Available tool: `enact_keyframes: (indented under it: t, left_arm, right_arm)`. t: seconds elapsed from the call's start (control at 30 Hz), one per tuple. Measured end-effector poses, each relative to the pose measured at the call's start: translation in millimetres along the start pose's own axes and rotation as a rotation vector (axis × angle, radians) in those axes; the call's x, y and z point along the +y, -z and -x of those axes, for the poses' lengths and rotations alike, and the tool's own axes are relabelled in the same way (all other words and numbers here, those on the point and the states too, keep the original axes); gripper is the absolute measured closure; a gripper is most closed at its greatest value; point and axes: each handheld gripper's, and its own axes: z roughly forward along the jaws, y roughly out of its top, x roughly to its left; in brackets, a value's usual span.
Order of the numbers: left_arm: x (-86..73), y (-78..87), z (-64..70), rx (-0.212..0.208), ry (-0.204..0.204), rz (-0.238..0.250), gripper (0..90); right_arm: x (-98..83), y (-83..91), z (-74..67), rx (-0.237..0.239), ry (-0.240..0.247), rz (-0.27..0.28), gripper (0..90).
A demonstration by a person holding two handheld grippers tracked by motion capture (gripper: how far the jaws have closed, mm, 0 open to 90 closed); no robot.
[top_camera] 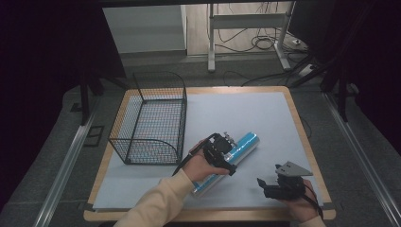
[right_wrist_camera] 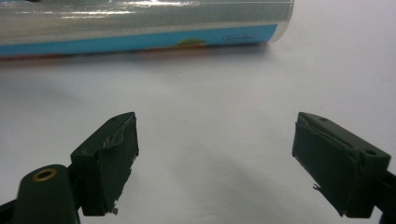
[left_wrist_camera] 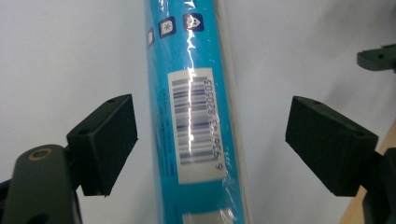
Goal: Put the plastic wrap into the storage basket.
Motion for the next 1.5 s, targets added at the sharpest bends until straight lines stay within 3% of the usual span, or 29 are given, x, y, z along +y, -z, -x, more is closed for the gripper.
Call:
enact_keyframes:
  t: [0.63,0.87,0.97,1.5]
  left_arm:
    - [8.7,-37.2,-7.4,0.011,0.053,-0.136,18.7]
    - [11.8,-49.9,-8.6,-0.001,0.059,-0.190,25.4]
    - [13.6,-50.9,-9.9,0.001,0.066,-0.209,31.1]
    - [18.3,-43.7,-22.4,-0.062,0.063,-0.272,31.6]
  right_arm:
    - [-0.3,-0.3,-0.4,-0.001,0.009,0.002,14.8]
    - [-0.6,-0.8,0.4,-0.002,0.011,-0.005,14.8]
    - [-0.2,0.4,0.7,-0.007,0.014,0.002,14.8]
    - [-0.1,1.8,3.0,-0.018,0.014,0.009,14.8]
